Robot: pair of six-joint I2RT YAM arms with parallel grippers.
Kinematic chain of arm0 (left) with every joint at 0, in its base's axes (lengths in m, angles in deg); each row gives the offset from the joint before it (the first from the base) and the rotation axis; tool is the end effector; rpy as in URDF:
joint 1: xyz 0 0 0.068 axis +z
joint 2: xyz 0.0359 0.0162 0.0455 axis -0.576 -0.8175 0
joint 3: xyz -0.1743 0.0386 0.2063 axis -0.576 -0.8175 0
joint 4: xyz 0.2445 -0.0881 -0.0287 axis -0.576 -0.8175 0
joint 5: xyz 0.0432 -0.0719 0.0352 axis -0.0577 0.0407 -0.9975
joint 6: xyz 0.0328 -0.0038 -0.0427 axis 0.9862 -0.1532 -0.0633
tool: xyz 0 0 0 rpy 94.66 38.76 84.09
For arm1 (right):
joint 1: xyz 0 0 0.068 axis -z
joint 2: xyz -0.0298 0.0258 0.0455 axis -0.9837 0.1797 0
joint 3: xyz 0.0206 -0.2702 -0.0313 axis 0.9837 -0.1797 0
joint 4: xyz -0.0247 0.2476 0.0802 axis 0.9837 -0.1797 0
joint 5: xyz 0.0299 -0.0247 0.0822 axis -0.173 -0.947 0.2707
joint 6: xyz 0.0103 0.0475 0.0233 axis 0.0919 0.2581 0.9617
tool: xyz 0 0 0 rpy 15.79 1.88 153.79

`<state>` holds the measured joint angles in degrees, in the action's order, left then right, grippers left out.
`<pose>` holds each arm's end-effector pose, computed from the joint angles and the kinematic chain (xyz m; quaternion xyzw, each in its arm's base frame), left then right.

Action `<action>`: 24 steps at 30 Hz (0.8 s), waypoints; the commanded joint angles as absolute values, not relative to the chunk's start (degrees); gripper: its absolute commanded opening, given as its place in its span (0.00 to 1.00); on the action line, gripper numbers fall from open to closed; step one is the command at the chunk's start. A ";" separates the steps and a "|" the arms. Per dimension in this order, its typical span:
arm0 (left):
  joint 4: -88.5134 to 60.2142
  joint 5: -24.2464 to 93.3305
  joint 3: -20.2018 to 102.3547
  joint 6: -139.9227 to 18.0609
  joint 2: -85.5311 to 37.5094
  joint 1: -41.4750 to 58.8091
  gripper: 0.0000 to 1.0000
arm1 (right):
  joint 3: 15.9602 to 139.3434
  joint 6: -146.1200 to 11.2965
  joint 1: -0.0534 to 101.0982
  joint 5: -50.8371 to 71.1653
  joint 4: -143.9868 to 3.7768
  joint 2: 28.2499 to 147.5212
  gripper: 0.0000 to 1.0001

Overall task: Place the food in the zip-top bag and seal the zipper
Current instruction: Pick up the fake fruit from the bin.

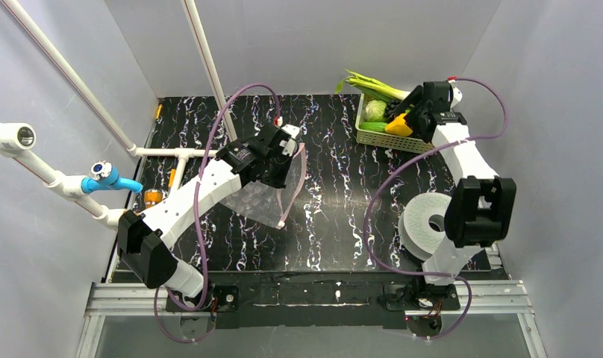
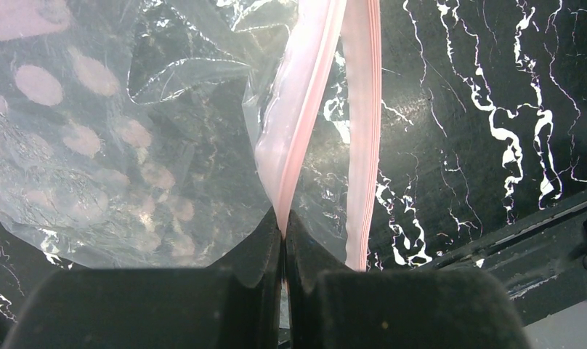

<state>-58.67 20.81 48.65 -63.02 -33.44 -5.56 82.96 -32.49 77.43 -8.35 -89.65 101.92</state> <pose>0.2444 -0.2059 0.3337 0.2010 0.9092 -0.1259 0.3423 0.3857 0.0083 0.3131 0.3392 0.8135 0.0963 0.4625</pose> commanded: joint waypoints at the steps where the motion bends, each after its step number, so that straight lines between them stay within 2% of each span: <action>1: -58.84 19.96 48.23 -62.89 -30.07 -5.44 0.00 | 92.50 -32.86 78.94 -11.68 -95.06 108.00 0.98; 8: -58.79 21.29 48.19 -62.89 -30.41 -5.46 0.00 | 96.52 -33.37 79.11 -10.67 -95.93 114.22 0.98; 24: -58.86 21.91 48.32 -62.97 -30.48 -5.52 0.00 | 97.61 -30.94 79.12 -6.68 -94.47 118.04 0.98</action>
<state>-58.64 21.35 48.35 -63.02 -33.11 -5.54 94.77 -31.73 79.16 -7.61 -96.36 117.56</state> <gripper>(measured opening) 0.010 0.983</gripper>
